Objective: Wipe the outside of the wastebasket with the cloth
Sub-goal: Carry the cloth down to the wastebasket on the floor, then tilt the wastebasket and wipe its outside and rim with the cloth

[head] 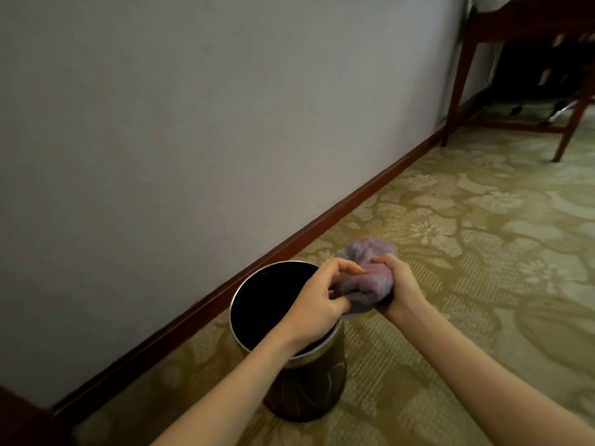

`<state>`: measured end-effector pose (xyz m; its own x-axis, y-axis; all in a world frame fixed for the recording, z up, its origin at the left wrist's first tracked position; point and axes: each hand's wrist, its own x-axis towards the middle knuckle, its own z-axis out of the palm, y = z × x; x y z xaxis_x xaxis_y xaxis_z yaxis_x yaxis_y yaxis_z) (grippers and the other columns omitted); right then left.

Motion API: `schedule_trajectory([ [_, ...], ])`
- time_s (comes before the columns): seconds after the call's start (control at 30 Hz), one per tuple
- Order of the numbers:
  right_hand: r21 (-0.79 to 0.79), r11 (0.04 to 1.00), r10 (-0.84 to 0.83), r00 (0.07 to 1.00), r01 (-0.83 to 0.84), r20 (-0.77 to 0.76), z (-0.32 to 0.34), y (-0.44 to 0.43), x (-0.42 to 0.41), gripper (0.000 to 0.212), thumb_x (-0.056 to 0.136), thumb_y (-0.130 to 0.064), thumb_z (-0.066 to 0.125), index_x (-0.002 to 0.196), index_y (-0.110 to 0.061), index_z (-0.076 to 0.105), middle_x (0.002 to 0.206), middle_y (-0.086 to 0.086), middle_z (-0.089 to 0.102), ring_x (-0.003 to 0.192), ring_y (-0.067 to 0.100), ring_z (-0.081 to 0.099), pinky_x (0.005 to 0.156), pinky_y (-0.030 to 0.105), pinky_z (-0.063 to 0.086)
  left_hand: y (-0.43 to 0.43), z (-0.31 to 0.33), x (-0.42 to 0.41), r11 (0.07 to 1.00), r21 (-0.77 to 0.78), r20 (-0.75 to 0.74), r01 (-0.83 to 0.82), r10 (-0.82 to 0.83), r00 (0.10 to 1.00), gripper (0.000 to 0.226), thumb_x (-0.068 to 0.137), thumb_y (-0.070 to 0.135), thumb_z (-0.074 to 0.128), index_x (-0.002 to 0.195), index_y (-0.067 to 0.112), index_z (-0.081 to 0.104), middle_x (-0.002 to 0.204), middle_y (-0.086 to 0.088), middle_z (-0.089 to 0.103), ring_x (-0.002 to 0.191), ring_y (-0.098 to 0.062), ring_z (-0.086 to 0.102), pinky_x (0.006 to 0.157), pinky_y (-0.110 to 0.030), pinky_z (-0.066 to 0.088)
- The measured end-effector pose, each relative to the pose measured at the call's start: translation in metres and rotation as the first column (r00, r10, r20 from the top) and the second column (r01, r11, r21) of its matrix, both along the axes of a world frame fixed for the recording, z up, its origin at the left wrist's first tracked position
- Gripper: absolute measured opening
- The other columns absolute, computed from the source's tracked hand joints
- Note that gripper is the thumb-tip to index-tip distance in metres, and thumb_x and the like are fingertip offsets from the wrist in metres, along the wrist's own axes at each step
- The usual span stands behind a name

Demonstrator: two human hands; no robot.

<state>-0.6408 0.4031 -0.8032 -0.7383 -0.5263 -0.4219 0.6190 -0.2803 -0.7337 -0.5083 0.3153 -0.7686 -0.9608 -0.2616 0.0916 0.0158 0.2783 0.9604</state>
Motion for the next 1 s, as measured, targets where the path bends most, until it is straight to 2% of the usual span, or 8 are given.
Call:
schedule_trajectory([
  [0.1,0.129,0.986,-0.089,0.985,0.108,-0.147,-0.015,0.019,-0.009,0.047,0.086,-0.014,0.051,0.127,0.008,0.045,0.112,0.025,0.052,0.102,0.041,0.055,0.1,0.061,0.043,-0.003,-0.023,0.005,0.93,-0.366,0.103,-0.042,0.085,0.991,0.042,0.087,0.008,0.057,0.127,0.014,0.045,0.127,-0.003,0.049,0.119,-0.016,0.051,0.091,-0.015,0.043],
  [0.17,0.186,0.966,-0.141,0.97,0.178,-0.196,-0.026,0.032,-0.012,0.048,0.08,-0.012,0.057,0.123,0.006,0.045,0.108,0.023,0.054,0.106,0.047,0.058,0.094,0.067,0.044,-0.009,-0.039,0.01,0.796,-0.605,0.21,0.002,0.157,0.965,0.047,0.091,0.03,0.056,0.133,0.015,0.041,0.133,-0.002,0.043,0.121,-0.019,0.049,0.098,-0.03,0.043],
  [0.23,0.248,0.941,-0.177,0.958,0.233,-0.225,-0.039,0.044,-0.012,0.031,0.076,-0.011,0.061,0.105,-0.008,0.05,0.103,0.022,0.057,0.104,0.048,0.059,0.088,0.067,0.048,-0.009,-0.056,0.017,0.693,-0.711,0.349,0.119,0.201,0.915,0.053,0.092,0.048,0.049,0.134,0.018,0.04,0.134,0.0,0.045,0.12,-0.021,0.051,0.095,-0.042,0.045],
  [0.33,0.293,0.924,-0.18,0.954,0.247,-0.239,-0.06,0.054,-0.008,0.024,0.075,-0.01,0.064,0.091,-0.019,0.048,0.099,0.019,0.058,0.101,0.047,0.06,0.085,0.064,0.05,-0.004,-0.075,0.021,0.627,-0.763,0.355,0.158,0.202,0.913,0.044,0.093,0.054,0.041,0.124,0.022,0.044,0.125,0.001,0.053,0.109,-0.024,0.058,0.084,-0.044,0.05],
  [0.53,0.368,0.904,-0.126,0.958,0.218,-0.259,-0.101,0.059,0.003,0.031,0.076,-0.001,0.066,0.101,-0.007,0.049,0.096,0.021,0.06,0.084,0.035,0.062,0.078,0.05,0.052,-0.009,-0.101,0.018,0.547,-0.83,0.295,0.106,0.269,0.917,0.027,0.099,0.042,0.035,0.093,0.02,0.049,0.099,-0.001,0.059,0.096,-0.029,0.062,0.073,-0.044,0.048],
  [0.63,0.392,0.904,-0.081,0.968,0.172,-0.238,-0.123,0.059,0.009,0.033,0.075,-0.003,0.069,0.102,-0.007,0.051,0.093,0.016,0.061,0.081,0.029,0.061,0.073,0.04,0.051,-0.009,-0.113,0.023,0.544,-0.838,0.215,0.03,0.279,0.936,0.026,0.099,0.042,0.031,0.08,0.027,0.04,0.083,0.007,0.049,0.087,-0.028,0.063,0.063,-0.039,0.04],
  [0.8,0.413,0.904,-0.033,0.982,0.108,-0.186,-0.144,0.059,0.013,0.05,0.074,-0.008,0.072,0.117,0.001,0.049,0.099,0.02,0.062,0.089,0.034,0.062,0.076,0.046,0.052,-0.014,-0.11,0.024,0.564,-0.825,0.163,-0.038,0.302,0.939,0.03,0.098,0.044,0.032,0.075,0.027,0.042,0.08,0.009,0.05,0.084,-0.028,0.063,0.063,-0.037,0.039],
  [1.0,0.411,0.91,0.002,0.99,0.057,-0.142,-0.154,0.056,0.01,0.058,0.072,-0.017,0.073,0.122,-0.008,0.045,0.107,0.021,0.061,0.095,0.042,0.064,0.076,0.054,0.055,-0.041,-0.082,0.026,0.636,-0.749,0.126,-0.187,0.414,0.902,0.04,0.096,0.042,0.04,0.062,0.021,0.043,0.063,0.005,0.053,0.063,-0.02,0.057,0.056,-0.036,0.039],
])
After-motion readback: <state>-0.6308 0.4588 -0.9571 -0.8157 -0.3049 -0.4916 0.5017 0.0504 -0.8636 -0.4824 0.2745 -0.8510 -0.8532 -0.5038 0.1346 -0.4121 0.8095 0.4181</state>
